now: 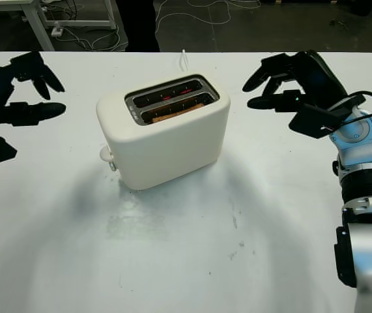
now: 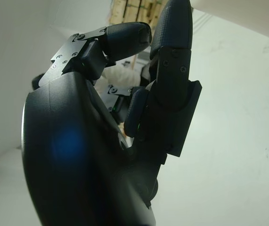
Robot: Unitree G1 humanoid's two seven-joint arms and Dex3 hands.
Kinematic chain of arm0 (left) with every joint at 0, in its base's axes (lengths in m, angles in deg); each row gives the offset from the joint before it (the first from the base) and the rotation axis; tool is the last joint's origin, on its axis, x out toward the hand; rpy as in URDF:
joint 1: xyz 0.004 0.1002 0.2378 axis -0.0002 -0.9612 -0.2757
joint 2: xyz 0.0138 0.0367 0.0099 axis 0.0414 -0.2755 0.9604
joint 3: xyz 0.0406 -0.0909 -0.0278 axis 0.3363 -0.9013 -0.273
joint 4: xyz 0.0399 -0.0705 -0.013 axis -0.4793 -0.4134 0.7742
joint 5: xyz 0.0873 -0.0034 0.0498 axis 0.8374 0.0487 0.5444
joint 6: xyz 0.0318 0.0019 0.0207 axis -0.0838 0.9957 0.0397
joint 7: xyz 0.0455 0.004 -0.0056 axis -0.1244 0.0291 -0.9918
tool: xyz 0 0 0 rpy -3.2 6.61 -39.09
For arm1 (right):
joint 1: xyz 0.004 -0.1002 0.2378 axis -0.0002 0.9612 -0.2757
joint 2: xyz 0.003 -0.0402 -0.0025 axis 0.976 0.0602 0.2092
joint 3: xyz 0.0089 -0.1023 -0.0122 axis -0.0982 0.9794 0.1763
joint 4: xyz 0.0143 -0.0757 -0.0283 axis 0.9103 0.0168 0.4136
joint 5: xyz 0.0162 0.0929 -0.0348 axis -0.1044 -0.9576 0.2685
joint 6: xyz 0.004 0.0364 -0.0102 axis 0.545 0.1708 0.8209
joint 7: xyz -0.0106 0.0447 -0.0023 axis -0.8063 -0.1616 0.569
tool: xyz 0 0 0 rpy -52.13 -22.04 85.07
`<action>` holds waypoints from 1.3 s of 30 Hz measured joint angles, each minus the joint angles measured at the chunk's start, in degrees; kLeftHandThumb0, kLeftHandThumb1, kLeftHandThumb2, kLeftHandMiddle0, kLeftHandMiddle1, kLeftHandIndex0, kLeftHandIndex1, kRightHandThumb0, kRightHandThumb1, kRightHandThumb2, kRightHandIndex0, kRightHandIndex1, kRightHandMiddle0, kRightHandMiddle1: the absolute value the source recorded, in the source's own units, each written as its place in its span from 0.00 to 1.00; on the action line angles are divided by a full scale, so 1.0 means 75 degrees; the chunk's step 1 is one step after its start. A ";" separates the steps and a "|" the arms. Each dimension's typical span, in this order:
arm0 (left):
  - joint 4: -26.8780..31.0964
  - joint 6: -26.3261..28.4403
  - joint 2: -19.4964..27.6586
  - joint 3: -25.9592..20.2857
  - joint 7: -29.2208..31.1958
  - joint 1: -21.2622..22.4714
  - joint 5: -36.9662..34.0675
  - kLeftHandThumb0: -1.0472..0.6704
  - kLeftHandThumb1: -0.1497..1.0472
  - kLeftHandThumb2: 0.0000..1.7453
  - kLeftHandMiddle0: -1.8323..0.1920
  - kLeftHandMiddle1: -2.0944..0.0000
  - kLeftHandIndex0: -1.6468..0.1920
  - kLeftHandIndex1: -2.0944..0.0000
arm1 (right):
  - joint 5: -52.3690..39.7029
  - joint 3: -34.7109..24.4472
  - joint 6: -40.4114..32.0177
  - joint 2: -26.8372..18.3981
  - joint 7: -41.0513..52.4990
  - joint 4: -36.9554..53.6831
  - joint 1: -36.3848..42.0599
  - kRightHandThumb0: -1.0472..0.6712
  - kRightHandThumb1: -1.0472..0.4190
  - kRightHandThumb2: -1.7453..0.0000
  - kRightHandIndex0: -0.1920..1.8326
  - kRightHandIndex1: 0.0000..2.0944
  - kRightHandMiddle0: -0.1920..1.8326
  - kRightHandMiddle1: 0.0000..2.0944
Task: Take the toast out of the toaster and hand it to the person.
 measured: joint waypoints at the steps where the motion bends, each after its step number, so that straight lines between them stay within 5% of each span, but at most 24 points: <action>1: 0.0002 0.0000 0.0000 0.0000 0.0000 0.0000 0.0000 0.17 0.89 0.11 0.62 0.21 0.66 0.27 | 0.0000 0.0000 0.0000 0.0000 0.0000 0.0000 0.0000 0.19 0.18 1.00 0.55 0.49 0.56 0.33; 39: -0.0011 -0.0017 -0.0003 -0.0001 -0.0001 0.0000 -0.0001 0.16 0.89 0.12 0.62 0.21 0.66 0.27 | -0.0028 0.0000 0.0004 0.0000 0.0016 -0.0089 0.0000 0.19 0.18 1.00 0.56 0.48 0.57 0.32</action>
